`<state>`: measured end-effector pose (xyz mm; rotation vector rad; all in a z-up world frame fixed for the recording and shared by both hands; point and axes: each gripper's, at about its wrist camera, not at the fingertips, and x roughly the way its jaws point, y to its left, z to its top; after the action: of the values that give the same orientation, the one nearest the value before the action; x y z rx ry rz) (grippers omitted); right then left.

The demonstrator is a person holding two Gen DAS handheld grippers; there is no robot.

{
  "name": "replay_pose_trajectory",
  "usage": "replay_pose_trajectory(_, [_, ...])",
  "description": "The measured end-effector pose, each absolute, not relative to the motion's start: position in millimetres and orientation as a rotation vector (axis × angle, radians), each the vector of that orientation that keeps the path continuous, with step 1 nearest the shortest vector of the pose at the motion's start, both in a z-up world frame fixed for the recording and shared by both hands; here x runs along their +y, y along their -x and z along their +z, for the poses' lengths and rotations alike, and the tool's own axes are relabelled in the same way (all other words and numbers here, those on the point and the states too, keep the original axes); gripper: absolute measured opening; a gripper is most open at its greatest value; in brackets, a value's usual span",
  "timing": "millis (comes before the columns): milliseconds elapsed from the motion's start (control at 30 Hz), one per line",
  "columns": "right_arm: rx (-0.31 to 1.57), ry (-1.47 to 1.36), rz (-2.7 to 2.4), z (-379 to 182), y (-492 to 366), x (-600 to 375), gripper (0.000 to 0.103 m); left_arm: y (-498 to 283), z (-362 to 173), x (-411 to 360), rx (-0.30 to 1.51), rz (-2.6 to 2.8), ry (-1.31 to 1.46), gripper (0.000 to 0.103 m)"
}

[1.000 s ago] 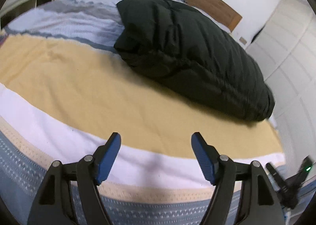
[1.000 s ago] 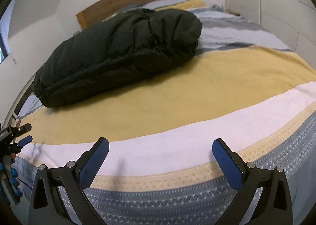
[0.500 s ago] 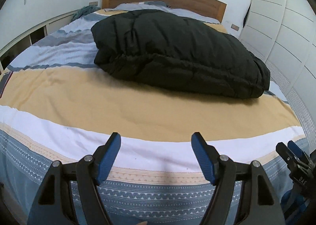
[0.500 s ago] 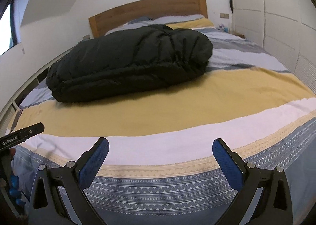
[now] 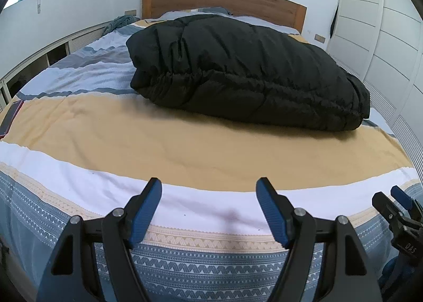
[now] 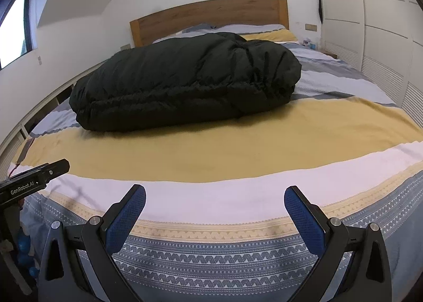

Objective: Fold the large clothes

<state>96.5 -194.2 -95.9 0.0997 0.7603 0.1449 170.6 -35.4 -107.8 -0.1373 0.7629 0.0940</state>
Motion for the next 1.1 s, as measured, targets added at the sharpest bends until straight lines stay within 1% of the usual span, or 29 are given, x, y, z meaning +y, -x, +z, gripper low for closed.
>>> replay_pose_trajectory(1100, [0.765,-0.025,0.147,-100.4,-97.2,-187.2,0.103,-168.9,-117.2,-29.0,0.776,0.087,0.106,0.072])
